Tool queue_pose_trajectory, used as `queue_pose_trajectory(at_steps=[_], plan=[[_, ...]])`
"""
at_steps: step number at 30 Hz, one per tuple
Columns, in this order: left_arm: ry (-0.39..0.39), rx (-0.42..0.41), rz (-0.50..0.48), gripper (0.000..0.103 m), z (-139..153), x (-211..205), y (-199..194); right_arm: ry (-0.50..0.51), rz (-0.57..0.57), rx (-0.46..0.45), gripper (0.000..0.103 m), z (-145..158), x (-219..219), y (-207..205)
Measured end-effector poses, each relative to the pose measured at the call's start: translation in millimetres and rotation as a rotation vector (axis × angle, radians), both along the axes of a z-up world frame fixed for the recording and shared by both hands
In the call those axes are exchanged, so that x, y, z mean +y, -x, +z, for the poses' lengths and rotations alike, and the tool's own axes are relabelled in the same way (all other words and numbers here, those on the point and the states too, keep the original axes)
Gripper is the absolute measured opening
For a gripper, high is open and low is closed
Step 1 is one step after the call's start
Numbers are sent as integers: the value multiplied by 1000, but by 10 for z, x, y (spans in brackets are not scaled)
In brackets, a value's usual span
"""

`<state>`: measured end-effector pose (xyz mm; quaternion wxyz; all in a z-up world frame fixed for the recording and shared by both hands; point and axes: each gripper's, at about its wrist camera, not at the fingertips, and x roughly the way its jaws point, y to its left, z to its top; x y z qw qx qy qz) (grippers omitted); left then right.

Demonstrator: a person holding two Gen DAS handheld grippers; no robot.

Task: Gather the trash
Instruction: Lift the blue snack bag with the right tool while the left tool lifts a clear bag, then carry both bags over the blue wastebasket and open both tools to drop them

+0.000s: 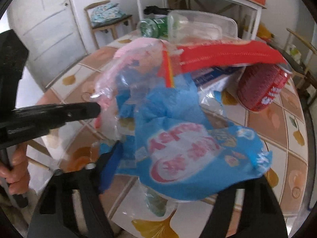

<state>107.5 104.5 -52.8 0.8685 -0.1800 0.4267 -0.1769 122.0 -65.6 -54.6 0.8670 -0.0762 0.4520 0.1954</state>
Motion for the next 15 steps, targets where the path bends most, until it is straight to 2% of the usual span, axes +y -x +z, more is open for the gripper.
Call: queue_pose_trajectory(at_steps=[1,4,6,9,11,15], plan=[[0,-2,3,0,2,7,2,4,-13,-9,57,-2,-11,0],[-7,-14,15,0,37,24,24,-2,-51,-10,38,15,-88,-2],[-18,-30,23,0,86,44,58,-23,-74,2,21,24,-158,-9],[-48,-60,33,0,192,94,161,-71,-104,27,10,36,-296,7],[-61,-73,35,0,261,139,241,-104,-121,31,6,56,-385,48],[-89,-111,25,0,460,172,437,-162,-146,27,5,149,-614,243]])
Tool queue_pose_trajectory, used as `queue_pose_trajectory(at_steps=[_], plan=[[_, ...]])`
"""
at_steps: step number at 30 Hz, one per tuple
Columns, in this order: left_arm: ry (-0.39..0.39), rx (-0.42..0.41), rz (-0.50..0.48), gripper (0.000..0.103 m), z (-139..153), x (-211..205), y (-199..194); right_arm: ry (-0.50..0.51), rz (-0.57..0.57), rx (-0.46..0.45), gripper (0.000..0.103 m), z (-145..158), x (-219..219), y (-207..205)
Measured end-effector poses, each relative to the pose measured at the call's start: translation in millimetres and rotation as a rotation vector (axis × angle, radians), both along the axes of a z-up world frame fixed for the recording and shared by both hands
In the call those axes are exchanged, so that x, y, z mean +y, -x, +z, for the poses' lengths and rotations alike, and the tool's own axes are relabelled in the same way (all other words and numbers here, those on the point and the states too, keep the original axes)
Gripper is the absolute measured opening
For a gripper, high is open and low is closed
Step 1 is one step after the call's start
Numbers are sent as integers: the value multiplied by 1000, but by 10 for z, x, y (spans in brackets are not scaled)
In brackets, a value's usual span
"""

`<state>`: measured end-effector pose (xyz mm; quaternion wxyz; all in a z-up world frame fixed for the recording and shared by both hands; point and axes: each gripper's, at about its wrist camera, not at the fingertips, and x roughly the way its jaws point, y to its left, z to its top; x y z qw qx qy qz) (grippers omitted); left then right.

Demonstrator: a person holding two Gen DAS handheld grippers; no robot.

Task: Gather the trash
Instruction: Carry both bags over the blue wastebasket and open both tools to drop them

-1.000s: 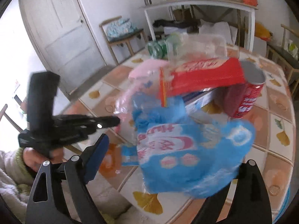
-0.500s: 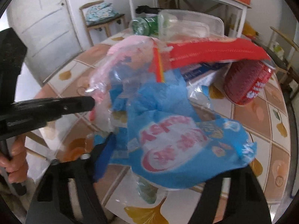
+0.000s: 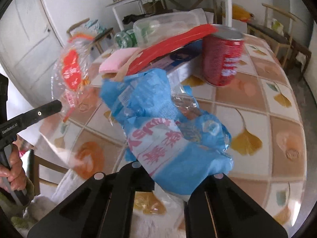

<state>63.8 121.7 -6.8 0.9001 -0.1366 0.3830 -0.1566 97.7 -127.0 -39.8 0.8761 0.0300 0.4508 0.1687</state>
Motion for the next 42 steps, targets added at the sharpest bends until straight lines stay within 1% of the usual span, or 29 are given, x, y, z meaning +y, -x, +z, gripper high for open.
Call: queue_pose_trajectory(at_steps=[2,6,9,11,14,16,17,18,20,21,23,25,26,27,28,29,30,31,32,33,35,36,37,38,39,40,42], plan=[[-5,-18,-14,0,114,-9,91,-22,-13,-8,5,60,-110,114],[-26,-92,-72,0,440,-165,289,-88,-76,-48,4,250,-447,372],[-24,-140,-140,0,675,-371,352,-156,-150,-90,5,399,-805,560],[-13,-160,-196,0,813,-546,345,-192,-220,-133,4,523,-1093,699],[6,-181,-309,0,1015,-941,276,-225,-343,-211,4,695,-1555,913],[24,-183,-401,0,1137,-1291,187,-223,-445,-258,4,777,-1899,1057],[35,-183,-444,0,1189,-1447,141,-220,-477,-268,4,793,-2016,1107],[48,-179,-508,0,1257,-1691,73,-219,-534,-278,5,799,-2215,1186],[52,-169,-596,0,1329,-2075,-20,-226,-622,-279,4,762,-2537,1300],[50,-149,-663,0,1360,-2406,-109,-225,-675,-275,4,713,-2739,1358],[42,-116,-741,0,1362,-2816,-196,-236,-750,-246,4,566,-3065,1402],[13,-45,-844,0,1263,-3429,-355,-260,-802,-209,4,387,-3313,1397],[-1,4,-884,0,1166,-3724,-454,-286,-834,-169,4,218,-3496,1360],[-12,45,-912,0,1080,-3930,-515,-311,-859,-137,4,80,-3628,1333],[-24,116,-945,0,931,-4236,-612,-342,-882,-102,4,-72,-3754,1302],[-33,164,-962,0,826,-4440,-665,-382,-903,-65,4,-236,-3892,1262],[-51,234,-994,0,630,-4749,-756,-446,-934,-8,4,-501,-4089,1192],[-68,277,-1016,0,488,-4961,-820,-482,-951,24,4,-662,-4180,1148],[-90,320,-1029,0,331,-5167,-878,-528,-972,65,4,-850,-4296,1096],[-119,379,-1040,0,122,-5413,-955,-591,-1001,118,4,-1096,-4443,1033],[-159,472,-1059,0,-224,-5787,-1059,-710,-1063,194,4,-1552,-4698,937],[-190,521,-1060,0,-438,-5981,-1120,-745,-1082,212,4,-1694,-4773,905],[-213,563,-1054,0,-624,-6119,-1171,-800,-1111,235,4,-1903,-4881,860],[-231,602,-1048,0,-790,-6248,-1210,-831,-1129,247,4,-2010,-4914,839],[-259,639,-1037,0,-994,-6374,-1252,-884,-1158,267,4,-2192,-5015,800],[-287,658,-1030,0,-1149,-6461,-1260,-942,-1192,286,4,-2384,-5113,762],[-337,704,-1016,0,-1479,-6640,-1304,-1020,-1233,311,5,-2640,-5252,685]])
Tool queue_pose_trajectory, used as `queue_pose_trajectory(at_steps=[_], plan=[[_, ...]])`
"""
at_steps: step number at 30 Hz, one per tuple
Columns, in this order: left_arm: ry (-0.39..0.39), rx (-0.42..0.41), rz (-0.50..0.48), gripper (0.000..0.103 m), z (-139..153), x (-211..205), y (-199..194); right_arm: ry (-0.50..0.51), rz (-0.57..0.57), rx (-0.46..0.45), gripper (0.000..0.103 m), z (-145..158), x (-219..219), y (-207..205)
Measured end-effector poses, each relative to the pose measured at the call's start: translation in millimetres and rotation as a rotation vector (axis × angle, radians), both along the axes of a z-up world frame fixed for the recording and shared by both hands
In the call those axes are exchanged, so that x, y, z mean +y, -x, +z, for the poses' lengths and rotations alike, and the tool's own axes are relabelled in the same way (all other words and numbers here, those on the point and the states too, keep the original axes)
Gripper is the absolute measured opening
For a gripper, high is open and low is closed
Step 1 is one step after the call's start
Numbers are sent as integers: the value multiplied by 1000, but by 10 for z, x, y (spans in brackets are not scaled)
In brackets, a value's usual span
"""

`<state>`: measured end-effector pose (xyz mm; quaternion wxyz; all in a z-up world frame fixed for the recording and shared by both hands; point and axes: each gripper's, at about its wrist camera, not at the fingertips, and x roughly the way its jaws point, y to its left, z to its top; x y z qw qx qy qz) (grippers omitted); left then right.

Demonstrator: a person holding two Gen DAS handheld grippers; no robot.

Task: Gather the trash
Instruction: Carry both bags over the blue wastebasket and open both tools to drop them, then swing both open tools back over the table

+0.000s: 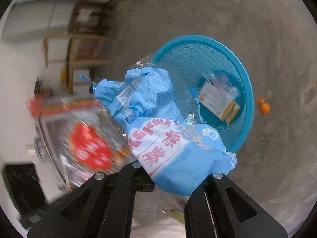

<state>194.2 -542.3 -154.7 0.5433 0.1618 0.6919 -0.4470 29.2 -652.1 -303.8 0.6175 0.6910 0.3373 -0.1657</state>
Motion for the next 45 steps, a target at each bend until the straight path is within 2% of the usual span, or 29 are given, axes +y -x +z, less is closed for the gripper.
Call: queue_pose_trajectory(at_steps=[4,5,6,8,9,11,13,16,18,23,29,34,37,40,45], plan=[[-57,-21,-10,0,-408,-232,5,-69,-62,8,10,-346,-184,-178],[-61,-28,-5,0,-462,-269,-18,-71,-65,11,22,-397,-221,-209],[-67,-22,6,1,-508,-295,-34,-77,-65,22,42,-443,-247,-232],[-78,-5,28,1,-570,-327,-86,-75,-80,38,54,-486,-225,-234],[-78,-1,30,7,-568,-328,-66,-75,-81,41,58,-473,-266,-217],[-76,12,28,17,-576,-301,-68,-83,-83,41,64,-486,-260,-202],[-69,3,28,24,-614,-252,-137,-91,-82,49,64,-492,-287,-126],[-51,-5,24,35,-522,-214,-160,-80,-83,57,64,-439,-267,-57],[-41,-17,24,39,-442,-240,-146,-51,-82,57,64,-366,-280,-43],[18,-61,45,47,-45,-184,-168,29,-84,56,64,-153,-291,96],[162,-148,52,63,793,217,-122,116,-146,20,64,172,-312,446],[310,-274,91,76,1632,932,-23,216,-119,-8,64,560,-198,622],[390,-407,143,84,2061,1526,154,299,-61,-21,64,855,-10,685],[424,-485,178,87,2246,1960,358,368,-5,-42,64,1119,212,763],[482,-573,252,90,2305,2680,761,531,133,-50,74,1727,732,841]])
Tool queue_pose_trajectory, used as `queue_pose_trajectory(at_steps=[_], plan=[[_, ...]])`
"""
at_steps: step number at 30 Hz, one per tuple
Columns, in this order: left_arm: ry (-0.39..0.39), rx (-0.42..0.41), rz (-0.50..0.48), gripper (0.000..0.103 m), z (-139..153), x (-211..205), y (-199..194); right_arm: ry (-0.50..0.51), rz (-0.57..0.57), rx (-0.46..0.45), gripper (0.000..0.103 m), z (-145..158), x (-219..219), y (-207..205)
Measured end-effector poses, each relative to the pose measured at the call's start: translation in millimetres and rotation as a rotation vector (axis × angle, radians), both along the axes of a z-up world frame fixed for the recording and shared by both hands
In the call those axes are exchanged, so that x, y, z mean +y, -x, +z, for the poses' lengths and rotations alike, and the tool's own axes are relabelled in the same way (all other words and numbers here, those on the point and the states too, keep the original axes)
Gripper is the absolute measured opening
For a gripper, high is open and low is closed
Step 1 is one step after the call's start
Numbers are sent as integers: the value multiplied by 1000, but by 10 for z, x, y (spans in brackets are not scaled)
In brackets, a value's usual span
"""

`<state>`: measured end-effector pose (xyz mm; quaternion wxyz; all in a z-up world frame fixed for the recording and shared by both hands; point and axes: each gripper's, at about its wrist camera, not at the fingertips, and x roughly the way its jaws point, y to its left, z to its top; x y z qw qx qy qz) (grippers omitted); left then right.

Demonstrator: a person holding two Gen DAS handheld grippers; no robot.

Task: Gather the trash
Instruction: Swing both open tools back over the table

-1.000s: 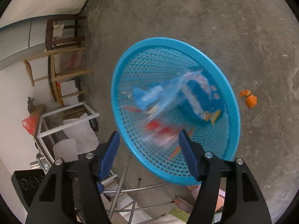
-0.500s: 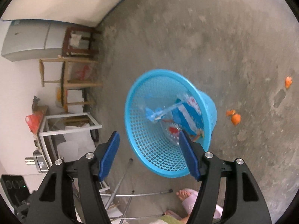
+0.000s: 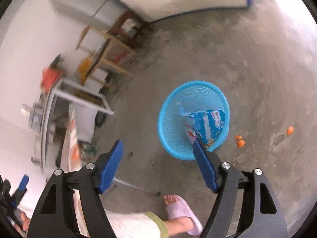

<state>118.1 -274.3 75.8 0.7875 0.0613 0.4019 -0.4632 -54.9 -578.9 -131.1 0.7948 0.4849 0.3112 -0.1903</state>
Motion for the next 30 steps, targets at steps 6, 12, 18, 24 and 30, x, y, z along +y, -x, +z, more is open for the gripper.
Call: queue_pose_trajectory(at_steps=[6,12,18,24,30], plan=[[30,-50,85,91,-49,719,222,181,182,-5,83,760,696,-105],[68,-105,218,91,-23,1361,207,307,343,22,88,1236,1422,-439],[190,-129,375,91,126,2087,281,424,536,77,88,1574,2179,-975],[262,-71,539,92,88,2721,206,506,628,64,93,1857,2855,-1371],[229,-36,624,92,-4,3113,125,600,686,67,95,2026,3469,-1562]])
